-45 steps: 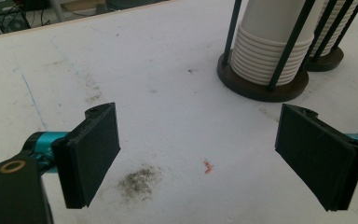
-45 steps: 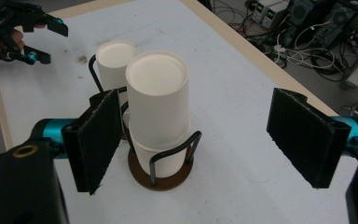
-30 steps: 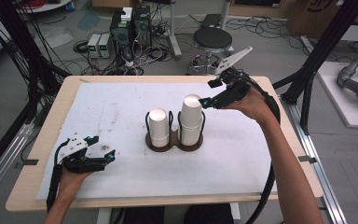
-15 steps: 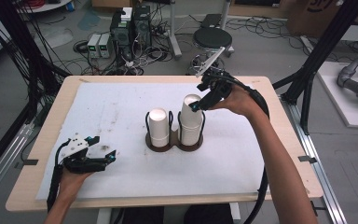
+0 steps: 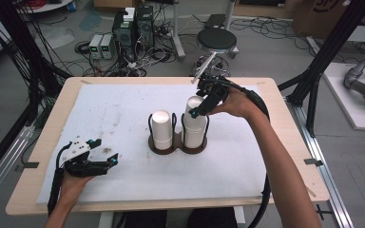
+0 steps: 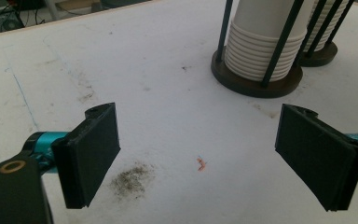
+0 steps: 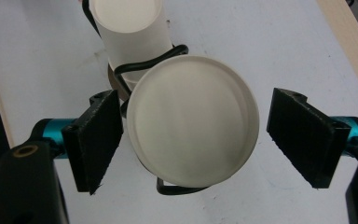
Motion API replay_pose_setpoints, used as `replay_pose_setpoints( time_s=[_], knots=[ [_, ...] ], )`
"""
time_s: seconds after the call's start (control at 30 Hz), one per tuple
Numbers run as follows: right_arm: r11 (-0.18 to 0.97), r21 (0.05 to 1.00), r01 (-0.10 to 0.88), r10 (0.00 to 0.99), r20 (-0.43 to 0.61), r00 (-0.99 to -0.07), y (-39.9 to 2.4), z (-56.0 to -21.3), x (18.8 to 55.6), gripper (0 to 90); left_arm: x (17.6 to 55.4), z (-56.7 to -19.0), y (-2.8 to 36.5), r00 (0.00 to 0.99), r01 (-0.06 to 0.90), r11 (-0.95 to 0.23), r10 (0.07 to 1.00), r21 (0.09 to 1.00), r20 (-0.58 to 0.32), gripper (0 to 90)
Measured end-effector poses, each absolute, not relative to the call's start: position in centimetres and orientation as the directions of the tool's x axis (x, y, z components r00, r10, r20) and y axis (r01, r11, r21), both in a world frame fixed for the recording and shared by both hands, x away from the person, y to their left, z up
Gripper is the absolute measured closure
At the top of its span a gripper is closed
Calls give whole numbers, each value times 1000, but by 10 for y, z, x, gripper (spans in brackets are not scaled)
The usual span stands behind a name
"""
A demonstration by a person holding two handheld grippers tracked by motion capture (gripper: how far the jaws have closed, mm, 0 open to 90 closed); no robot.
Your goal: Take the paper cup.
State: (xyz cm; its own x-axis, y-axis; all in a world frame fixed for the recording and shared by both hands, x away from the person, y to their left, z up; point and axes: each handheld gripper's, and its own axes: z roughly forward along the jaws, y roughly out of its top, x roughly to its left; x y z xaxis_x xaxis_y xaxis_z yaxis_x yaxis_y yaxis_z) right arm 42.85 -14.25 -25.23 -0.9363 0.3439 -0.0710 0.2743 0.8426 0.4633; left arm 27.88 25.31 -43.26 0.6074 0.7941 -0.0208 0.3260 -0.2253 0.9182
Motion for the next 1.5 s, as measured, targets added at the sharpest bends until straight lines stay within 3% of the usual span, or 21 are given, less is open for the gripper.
replay_pose_setpoints(
  time_s=[0.1, 0.33, 1.5],
  knots=[
    [847, 453, 277, 344, -71, -936, -142, -254, 429, 189, 279, -433, 253, 606, 328, -223, 795, 918, -23, 135],
    [852, 449, 267, 327, -59, -943, -141, -257, 428, 315, 278, -433, 252, 607, 326, -221, 795, 919, -23, 135],
    [851, 461, 251, 316, -70, -946, -143, -250, 426, 352, 279, -434, 252, 609, 329, -229, 793, 916, -21, 135]
  ],
)
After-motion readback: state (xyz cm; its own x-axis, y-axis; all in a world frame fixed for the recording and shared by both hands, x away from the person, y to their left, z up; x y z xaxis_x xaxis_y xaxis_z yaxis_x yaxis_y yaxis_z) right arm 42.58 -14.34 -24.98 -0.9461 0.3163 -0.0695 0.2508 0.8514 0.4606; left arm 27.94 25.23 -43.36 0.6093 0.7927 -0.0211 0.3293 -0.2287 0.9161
